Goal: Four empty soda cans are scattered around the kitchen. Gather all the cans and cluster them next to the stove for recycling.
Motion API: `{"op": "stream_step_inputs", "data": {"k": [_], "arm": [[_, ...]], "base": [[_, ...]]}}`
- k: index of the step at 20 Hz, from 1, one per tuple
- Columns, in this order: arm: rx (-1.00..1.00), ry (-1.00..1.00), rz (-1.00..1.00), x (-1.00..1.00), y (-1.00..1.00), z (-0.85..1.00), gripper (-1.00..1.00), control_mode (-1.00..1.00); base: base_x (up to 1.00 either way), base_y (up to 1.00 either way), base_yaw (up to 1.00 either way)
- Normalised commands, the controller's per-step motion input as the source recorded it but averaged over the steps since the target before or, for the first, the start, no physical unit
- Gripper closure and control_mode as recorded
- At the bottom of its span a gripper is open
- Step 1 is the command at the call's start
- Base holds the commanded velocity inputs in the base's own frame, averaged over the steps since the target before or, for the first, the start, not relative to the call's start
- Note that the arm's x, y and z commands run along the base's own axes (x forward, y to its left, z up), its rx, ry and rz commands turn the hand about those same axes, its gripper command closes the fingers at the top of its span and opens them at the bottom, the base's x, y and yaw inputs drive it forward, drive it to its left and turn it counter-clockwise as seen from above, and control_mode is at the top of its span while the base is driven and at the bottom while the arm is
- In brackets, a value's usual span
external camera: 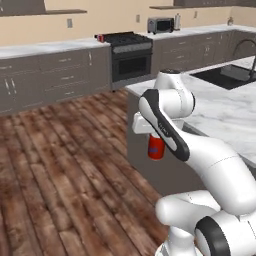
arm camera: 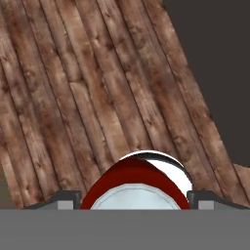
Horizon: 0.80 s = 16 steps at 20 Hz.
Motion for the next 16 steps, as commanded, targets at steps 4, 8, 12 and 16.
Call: {"op": "stream_step_inputs", "data": {"k": [4,8,12,16], "arm": [[0.00,0.00,0.00,0.00,0.00,0.00,1.00,1.00],[0.00,0.00,0.00,0.00,0.00,0.00,1.00,1.00],[0.00,0.00,0.00,0.00,0.00,0.00,1.00,1.00],[0.00,0.00,0.00,0.00,0.00,0.00,1.00,1.00]], "base": [[0.74,0.71,-0.11],[0.84,0.56,-0.09],[0.81,0.54,-0.07],[0.80,0.64,-0.08]]}}
